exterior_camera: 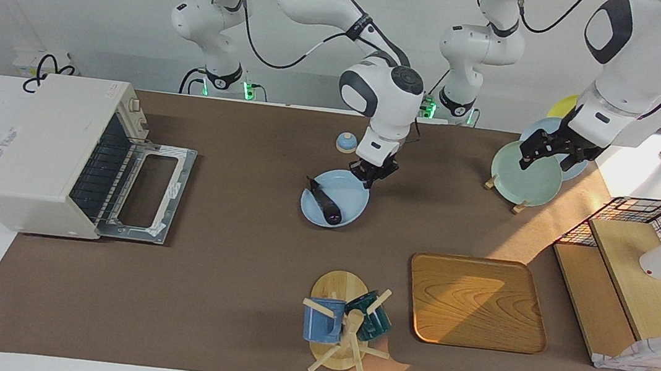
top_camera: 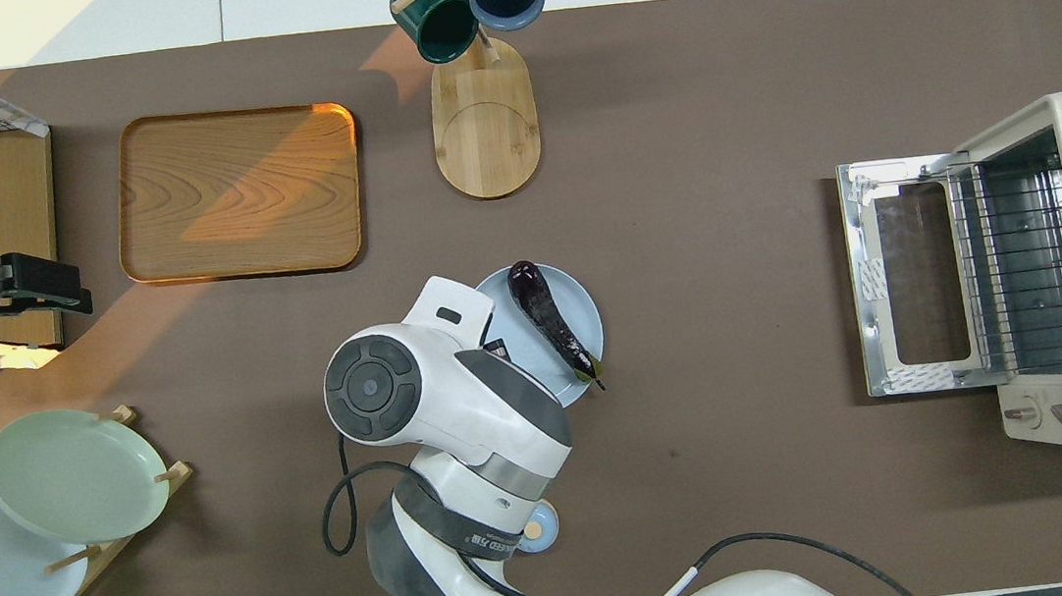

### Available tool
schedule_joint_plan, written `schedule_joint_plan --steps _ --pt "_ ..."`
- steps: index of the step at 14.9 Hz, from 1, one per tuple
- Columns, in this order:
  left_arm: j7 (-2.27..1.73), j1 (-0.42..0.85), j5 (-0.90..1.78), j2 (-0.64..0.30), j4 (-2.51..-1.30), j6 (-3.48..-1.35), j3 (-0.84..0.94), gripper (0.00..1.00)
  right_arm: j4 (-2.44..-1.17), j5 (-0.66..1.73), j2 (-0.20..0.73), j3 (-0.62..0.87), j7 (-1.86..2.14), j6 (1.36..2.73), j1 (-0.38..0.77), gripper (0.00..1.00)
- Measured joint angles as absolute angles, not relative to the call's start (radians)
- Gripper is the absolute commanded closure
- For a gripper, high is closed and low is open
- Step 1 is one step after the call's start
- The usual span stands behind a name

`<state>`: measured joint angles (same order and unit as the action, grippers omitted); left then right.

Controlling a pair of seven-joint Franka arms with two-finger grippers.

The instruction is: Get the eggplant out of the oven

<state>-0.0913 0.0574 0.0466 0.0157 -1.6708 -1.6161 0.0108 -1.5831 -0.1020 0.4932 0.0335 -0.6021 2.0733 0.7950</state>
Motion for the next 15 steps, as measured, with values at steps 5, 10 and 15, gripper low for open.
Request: schedule_joint_plan --steps 5,10,15 --pt "-0.092 0.053 0.047 0.016 -1.671 -1.63 0.011 0.0 -1.641 -0.001 0.498 0.034 -0.602 2.212 0.79 0.73" --pt "-0.099 0.048 0.047 0.016 -1.671 -1.636 0.012 0.0 -1.584 0.0 0.489 0.028 -0.596 2.086 0.753 0.73" --pt "-0.203 0.079 0.047 0.015 -1.689 -1.668 0.03 0.0 -1.532 -0.043 0.406 0.016 -0.508 1.821 0.601 1.0"
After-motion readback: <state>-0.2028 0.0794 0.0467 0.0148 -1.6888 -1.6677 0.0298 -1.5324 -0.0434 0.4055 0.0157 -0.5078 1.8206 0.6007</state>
